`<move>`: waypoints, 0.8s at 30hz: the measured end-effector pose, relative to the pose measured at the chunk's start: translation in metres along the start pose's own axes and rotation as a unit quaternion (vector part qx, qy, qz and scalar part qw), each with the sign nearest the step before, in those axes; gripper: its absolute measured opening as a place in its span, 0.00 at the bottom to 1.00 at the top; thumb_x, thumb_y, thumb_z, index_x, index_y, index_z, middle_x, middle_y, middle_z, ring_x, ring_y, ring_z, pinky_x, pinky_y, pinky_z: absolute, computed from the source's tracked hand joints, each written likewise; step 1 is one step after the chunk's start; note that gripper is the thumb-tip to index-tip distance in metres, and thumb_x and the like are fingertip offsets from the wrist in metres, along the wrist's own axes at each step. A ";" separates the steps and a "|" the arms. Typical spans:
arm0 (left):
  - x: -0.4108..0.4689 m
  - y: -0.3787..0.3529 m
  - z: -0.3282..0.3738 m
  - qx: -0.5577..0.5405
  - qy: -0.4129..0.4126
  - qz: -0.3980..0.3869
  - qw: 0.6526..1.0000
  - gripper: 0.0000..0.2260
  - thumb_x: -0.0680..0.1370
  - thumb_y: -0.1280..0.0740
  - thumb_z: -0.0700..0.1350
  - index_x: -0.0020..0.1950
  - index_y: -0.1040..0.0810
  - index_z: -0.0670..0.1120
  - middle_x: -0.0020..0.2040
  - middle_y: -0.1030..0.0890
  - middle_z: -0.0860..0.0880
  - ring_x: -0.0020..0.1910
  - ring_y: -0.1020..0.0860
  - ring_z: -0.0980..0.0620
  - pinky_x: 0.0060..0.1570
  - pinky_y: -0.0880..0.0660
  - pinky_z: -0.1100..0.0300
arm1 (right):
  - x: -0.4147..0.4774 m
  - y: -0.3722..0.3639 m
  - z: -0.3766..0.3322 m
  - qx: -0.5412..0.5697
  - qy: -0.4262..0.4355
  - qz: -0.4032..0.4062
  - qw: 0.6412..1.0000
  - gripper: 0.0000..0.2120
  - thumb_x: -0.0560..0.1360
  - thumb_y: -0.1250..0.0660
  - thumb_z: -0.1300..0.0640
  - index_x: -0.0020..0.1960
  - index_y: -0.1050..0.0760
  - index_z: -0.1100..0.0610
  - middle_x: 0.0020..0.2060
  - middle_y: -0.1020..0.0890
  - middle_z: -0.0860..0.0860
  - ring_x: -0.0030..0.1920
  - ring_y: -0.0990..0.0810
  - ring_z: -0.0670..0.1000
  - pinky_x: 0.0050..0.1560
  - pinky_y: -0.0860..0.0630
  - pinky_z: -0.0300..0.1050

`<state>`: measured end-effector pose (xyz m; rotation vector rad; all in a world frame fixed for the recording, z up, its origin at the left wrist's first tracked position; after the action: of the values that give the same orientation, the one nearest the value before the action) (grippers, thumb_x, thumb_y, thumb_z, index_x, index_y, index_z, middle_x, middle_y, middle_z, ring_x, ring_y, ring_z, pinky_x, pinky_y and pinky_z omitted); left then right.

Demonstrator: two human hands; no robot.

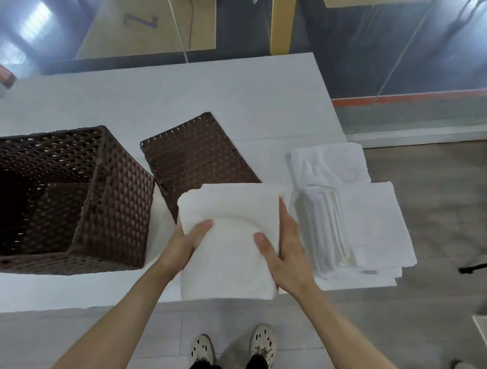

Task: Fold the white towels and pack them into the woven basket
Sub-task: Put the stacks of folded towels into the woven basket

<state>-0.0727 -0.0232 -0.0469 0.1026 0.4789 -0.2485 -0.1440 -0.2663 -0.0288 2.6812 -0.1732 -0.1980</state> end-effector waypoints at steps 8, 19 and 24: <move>-0.035 0.012 0.118 0.048 -0.158 0.012 0.986 0.35 0.87 0.33 0.50 0.85 0.51 0.69 0.76 0.26 0.63 0.72 0.24 0.63 0.71 0.25 0.58 | 0.029 0.036 -0.077 0.041 0.046 0.054 0.997 0.37 0.80 0.36 0.33 0.83 0.50 0.32 0.78 0.34 0.38 0.77 0.33 0.41 0.77 0.32 0.56; -0.107 0.211 0.228 0.028 -0.269 0.132 0.954 0.28 0.80 0.33 0.59 0.80 0.36 0.62 0.64 0.17 0.68 0.64 0.19 0.65 0.60 0.22 0.66 | 0.065 -0.067 -0.311 -0.041 0.235 0.011 0.971 0.36 0.79 0.46 0.28 0.78 0.66 0.23 0.85 0.52 0.40 0.78 0.31 0.56 0.72 0.28 0.56; -0.127 0.342 0.212 0.010 -0.251 0.197 0.948 0.24 0.83 0.34 0.55 0.80 0.30 0.55 0.65 0.14 0.57 0.62 0.16 0.58 0.60 0.18 0.60 | 0.071 -0.181 -0.379 -0.057 0.266 -0.017 0.962 0.37 0.83 0.43 0.33 0.81 0.66 0.27 0.86 0.55 0.47 0.73 0.25 0.65 0.69 0.25 0.61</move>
<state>0.0012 0.3006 0.2127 0.1472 -0.0573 0.1164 0.0056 0.0444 0.2215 2.5183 0.0506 0.4864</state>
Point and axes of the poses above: each hand's wrist, its own x-axis towards the middle knuckle, its own y-axis out of the back of the hand, z = x × y, the point moved 7 cm from there along x, towards the middle knuckle
